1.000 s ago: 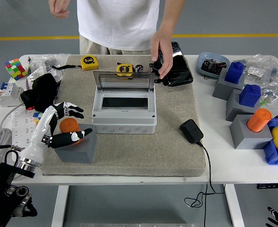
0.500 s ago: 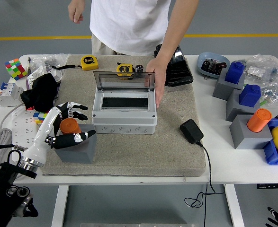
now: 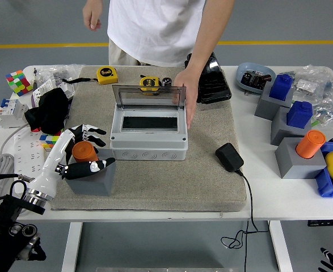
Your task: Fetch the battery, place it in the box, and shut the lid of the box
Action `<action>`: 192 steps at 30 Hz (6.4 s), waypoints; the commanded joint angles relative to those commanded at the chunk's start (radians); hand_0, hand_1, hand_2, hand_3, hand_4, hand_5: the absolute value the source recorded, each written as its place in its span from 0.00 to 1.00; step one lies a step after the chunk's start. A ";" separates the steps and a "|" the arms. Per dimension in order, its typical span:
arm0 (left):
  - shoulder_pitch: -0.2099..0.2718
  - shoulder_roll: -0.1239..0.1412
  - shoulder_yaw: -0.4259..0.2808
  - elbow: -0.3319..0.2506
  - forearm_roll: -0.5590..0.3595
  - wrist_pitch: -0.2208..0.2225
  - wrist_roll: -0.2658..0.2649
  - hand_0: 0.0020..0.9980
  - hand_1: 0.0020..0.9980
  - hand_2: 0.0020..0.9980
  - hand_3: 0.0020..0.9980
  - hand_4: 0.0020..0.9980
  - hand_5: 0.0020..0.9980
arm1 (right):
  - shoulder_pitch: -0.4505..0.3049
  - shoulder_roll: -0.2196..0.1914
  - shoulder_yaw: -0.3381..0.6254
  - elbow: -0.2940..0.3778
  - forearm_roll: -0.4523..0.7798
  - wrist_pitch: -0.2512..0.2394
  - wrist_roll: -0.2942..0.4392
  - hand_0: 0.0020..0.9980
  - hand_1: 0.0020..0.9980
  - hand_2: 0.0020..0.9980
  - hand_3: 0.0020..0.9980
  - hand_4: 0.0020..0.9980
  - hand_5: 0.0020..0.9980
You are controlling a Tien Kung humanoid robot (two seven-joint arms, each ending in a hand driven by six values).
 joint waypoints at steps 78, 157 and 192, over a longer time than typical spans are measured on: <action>-0.681 -0.054 0.510 0.197 0.420 0.077 0.456 0.03 0.10 0.23 0.33 1.00 0.00 | 0.003 0.009 -0.040 0.000 0.040 -0.015 0.007 0.62 0.68 0.67 0.55 0.92 0.49; -0.676 -0.046 0.347 0.233 0.372 -0.025 0.534 0.64 0.76 0.74 0.78 1.00 1.00 | 0.003 0.009 -0.043 0.000 0.043 -0.014 0.005 0.62 0.68 0.67 0.55 0.92 0.49; -0.353 0.073 0.220 -0.060 0.335 0.037 0.436 0.56 0.71 0.69 0.74 1.00 0.98 | 0.002 0.005 -0.026 0.000 0.030 -0.011 0.010 0.62 0.68 0.67 0.55 0.92 0.49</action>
